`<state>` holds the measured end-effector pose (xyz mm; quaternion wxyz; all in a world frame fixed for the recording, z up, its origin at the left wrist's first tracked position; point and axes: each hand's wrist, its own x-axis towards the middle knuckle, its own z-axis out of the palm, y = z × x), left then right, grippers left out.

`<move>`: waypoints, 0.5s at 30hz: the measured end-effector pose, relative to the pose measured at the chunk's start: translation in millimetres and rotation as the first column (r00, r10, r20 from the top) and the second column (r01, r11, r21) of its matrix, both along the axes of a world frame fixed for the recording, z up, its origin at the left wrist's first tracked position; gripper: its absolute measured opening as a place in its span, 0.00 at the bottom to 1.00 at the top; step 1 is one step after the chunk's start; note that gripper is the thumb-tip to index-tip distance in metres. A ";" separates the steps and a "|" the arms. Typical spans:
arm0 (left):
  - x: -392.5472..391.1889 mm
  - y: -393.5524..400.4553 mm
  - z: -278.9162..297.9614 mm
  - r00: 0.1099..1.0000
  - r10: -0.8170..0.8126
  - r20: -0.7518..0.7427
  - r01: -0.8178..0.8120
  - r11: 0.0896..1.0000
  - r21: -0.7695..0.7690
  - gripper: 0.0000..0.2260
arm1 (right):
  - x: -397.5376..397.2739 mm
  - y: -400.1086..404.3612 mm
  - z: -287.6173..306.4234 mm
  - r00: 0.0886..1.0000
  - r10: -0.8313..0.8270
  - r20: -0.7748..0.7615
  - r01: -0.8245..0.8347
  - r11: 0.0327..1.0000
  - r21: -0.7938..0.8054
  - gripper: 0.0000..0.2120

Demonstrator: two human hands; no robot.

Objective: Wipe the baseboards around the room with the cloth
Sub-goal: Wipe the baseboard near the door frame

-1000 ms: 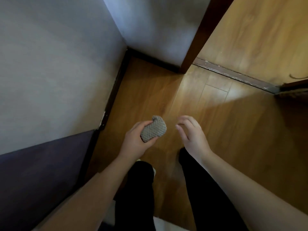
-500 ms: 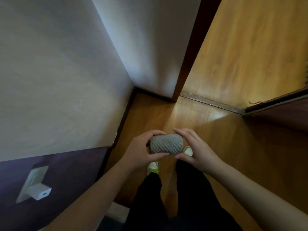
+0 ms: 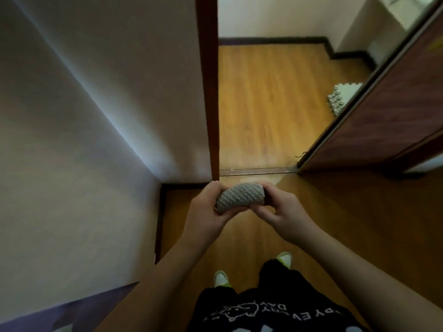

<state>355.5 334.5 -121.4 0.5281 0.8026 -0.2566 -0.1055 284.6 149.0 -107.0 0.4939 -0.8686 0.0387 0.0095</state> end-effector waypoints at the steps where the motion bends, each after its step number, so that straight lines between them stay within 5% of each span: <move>1: -1.7 -10.8 5.7 1.000 -0.006 0.005 0.006 1.000 -0.023 0.19 | -5.6 -7.8 7.9 0.999 -0.033 0.015 0.033 0.999 -0.001 0.18; 8: -7.1 -99.6 36.4 0.966 -0.260 0.014 0.256 0.959 0.117 0.22 | -58.8 -77.5 26.3 0.966 -0.257 -0.009 0.254 0.952 0.169 0.18; 12: -28.5 -169.2 48.5 0.848 -0.513 -0.135 0.524 0.850 0.062 0.26 | -104.2 -134.9 27.7 0.860 -0.508 -0.049 0.491 0.799 0.346 0.20; 15: -59.3 -228.5 52.2 0.825 -0.556 -0.105 0.562 0.826 0.042 0.23 | -142.0 -180.9 32.0 0.775 -0.626 -0.082 0.604 0.697 0.386 0.21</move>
